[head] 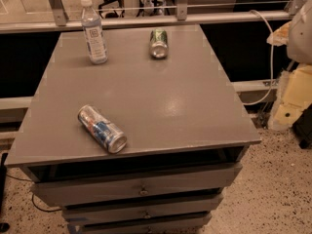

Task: Move blue plastic bottle near redbull can

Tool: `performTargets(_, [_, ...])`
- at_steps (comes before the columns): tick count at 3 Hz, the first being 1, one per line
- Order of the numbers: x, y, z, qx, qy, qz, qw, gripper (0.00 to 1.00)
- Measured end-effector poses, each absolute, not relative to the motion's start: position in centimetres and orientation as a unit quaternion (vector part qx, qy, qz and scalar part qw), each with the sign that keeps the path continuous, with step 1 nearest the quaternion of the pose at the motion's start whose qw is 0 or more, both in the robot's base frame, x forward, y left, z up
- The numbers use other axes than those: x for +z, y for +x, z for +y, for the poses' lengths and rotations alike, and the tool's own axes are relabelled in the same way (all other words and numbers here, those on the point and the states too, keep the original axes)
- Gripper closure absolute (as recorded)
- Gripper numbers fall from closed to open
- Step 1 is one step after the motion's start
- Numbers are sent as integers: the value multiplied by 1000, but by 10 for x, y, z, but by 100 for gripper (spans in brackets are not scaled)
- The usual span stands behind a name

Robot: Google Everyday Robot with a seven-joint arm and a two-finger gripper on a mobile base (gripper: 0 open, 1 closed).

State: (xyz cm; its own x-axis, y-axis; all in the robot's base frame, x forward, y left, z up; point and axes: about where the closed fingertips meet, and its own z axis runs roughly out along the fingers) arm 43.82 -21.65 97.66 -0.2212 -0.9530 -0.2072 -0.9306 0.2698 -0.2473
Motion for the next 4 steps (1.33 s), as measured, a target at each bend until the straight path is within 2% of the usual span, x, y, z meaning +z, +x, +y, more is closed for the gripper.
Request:
performTargets(1, [977, 438, -216, -35, -603, 781, 160, 0])
performTargets(2, [965, 462, -191, -7, -594, 779, 199, 0])
performTargets(4, [940, 585, -64, 124, -555, 742, 355, 0])
